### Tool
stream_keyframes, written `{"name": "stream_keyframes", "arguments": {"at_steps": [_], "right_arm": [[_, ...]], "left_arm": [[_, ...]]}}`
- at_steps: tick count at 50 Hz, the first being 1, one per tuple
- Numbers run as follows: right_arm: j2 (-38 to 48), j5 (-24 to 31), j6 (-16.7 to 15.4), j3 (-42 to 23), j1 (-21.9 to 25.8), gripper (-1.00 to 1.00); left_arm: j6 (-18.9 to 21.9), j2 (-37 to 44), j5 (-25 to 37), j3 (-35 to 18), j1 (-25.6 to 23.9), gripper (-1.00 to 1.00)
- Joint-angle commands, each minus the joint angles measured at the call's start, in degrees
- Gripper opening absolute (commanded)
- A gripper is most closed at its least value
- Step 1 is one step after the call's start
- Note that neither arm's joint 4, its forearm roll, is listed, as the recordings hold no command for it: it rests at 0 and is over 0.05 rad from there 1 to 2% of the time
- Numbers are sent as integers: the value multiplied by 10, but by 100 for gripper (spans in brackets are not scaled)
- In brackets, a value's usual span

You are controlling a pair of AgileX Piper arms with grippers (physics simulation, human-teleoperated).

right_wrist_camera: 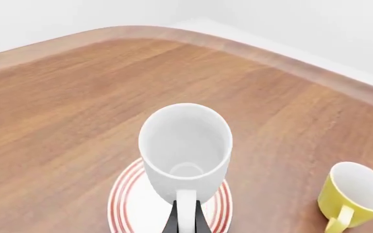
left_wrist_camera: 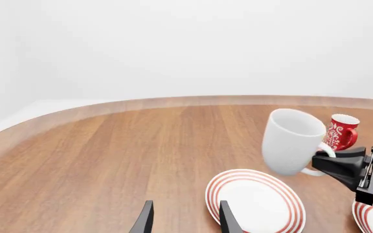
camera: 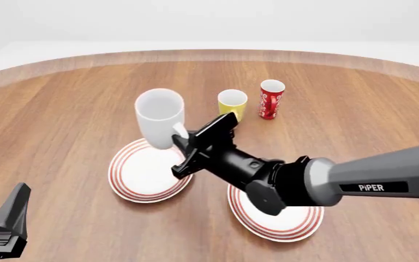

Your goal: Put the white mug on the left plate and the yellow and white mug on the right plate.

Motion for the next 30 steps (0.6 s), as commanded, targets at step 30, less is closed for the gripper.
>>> {"name": "stream_keyframes", "arguments": {"at_steps": [30], "right_arm": [[67,4,23,-60,15,-100]], "left_arm": [[0,0,0,0,0,100]]}}
